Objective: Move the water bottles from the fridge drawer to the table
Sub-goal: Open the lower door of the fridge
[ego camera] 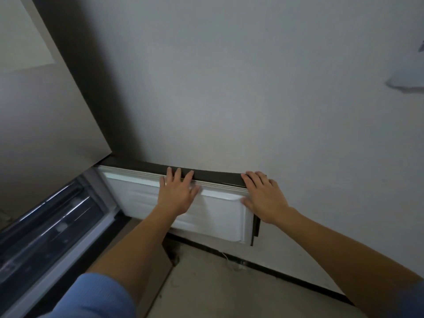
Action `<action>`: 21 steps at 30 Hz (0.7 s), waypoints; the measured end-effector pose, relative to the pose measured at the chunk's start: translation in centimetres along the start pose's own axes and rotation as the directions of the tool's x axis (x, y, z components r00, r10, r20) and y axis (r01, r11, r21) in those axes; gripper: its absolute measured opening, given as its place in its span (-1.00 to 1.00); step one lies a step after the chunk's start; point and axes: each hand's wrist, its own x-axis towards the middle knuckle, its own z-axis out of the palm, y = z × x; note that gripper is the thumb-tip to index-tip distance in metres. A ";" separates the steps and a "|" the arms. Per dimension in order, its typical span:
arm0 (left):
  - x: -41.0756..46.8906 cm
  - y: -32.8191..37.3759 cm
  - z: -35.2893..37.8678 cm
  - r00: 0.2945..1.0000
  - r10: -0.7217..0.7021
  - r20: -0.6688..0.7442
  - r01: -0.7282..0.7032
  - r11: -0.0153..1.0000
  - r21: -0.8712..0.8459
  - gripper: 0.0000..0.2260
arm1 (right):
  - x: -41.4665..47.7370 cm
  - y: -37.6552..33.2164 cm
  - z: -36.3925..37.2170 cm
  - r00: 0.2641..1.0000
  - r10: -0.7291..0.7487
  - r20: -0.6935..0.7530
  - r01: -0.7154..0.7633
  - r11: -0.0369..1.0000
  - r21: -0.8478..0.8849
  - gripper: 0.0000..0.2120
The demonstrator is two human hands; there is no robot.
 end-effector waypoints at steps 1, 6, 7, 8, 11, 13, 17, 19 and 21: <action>0.9 0.5 0.3 1.000 -0.008 -0.015 0.008 1.000 -0.003 -0.44 | 1.3 0.9 0.1 1.000 -0.011 -0.017 0.011 1.000 -0.017 -0.33; 4.6 2.2 1.5 0.996 -0.065 -0.067 0.059 0.994 -0.092 -0.44 | 6.3 4.6 1.2 0.992 -0.090 -0.091 0.087 0.995 -0.037 -0.34; 5.0 2.3 1.7 0.994 -0.071 -0.079 0.063 0.993 -0.096 -0.45 | 6.9 5.2 1.5 0.988 -0.111 -0.108 0.108 0.994 -0.032 -0.34; 5.4 2.4 1.9 0.993 -0.075 -0.092 0.066 0.993 -0.099 -0.45 | 7.4 5.7 1.6 0.984 -0.129 -0.122 0.126 0.991 -0.033 -0.35; 6.6 2.6 2.3 0.990 -0.087 -0.110 0.074 0.991 -0.113 -0.47 | 8.9 6.8 1.8 0.980 -0.152 -0.131 0.149 0.988 -0.037 -0.34; 7.1 2.6 2.6 0.991 -0.085 -0.104 0.073 0.990 -0.119 -0.47 | 9.7 7.3 1.7 0.982 -0.154 -0.110 0.151 0.988 -0.031 -0.33; 7.8 1.9 2.4 0.997 -0.044 -0.069 0.037 0.994 -0.099 -0.45 | 10.8 8.0 1.5 0.987 -0.159 -0.039 0.157 0.987 -0.042 -0.28; 7.6 1.4 1.9 0.999 -0.020 -0.050 0.015 0.995 -0.096 -0.46 | 11.1 7.9 1.2 0.990 -0.144 -0.012 0.143 0.987 -0.071 -0.26; 6.6 0.4 1.4 0.997 -0.022 -0.068 0.015 0.994 -0.105 -0.50 | 11.1 7.1 0.4 0.992 -0.127 0.021 0.129 0.985 -0.115 -0.24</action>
